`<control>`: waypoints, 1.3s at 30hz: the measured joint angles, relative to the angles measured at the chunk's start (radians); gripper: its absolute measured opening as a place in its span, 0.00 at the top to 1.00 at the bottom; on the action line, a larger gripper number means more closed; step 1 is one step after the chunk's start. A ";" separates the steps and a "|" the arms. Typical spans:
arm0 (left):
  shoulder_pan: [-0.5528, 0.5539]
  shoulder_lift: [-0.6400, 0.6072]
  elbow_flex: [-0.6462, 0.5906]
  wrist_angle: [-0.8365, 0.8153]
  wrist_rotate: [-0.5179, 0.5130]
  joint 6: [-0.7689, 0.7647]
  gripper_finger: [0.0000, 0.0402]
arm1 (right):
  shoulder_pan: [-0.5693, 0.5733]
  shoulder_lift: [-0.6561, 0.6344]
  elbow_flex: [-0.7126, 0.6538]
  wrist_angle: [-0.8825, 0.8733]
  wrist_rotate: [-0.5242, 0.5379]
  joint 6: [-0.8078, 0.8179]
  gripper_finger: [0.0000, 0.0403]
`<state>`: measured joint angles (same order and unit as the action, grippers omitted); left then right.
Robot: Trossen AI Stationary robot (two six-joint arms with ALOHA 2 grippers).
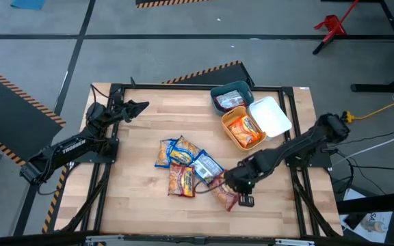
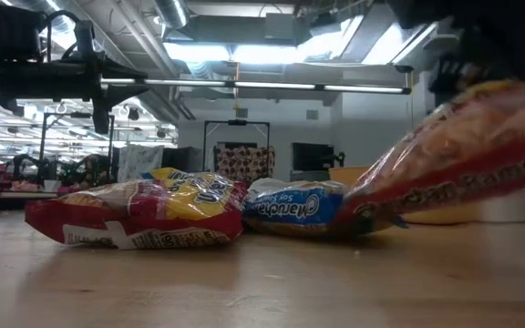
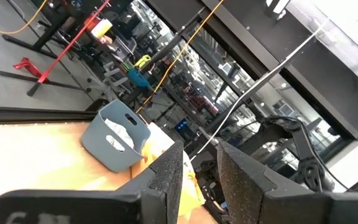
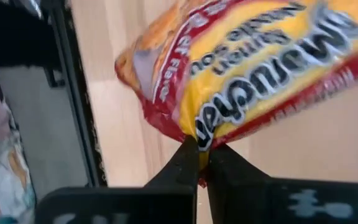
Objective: Sort Maruchan noodles
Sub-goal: Put the right red noodle pack into the blue bin
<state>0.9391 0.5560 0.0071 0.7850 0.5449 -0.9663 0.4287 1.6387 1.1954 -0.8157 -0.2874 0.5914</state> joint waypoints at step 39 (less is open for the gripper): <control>0.000 0.000 0.000 0.001 -0.001 -0.001 0.76 | -0.750 -0.296 0.001 -0.039 0.642 0.089 1.00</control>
<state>0.9394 0.5560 0.0071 0.7860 0.5442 -0.9668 -0.3209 1.3430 1.1961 -0.8543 0.3549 0.6805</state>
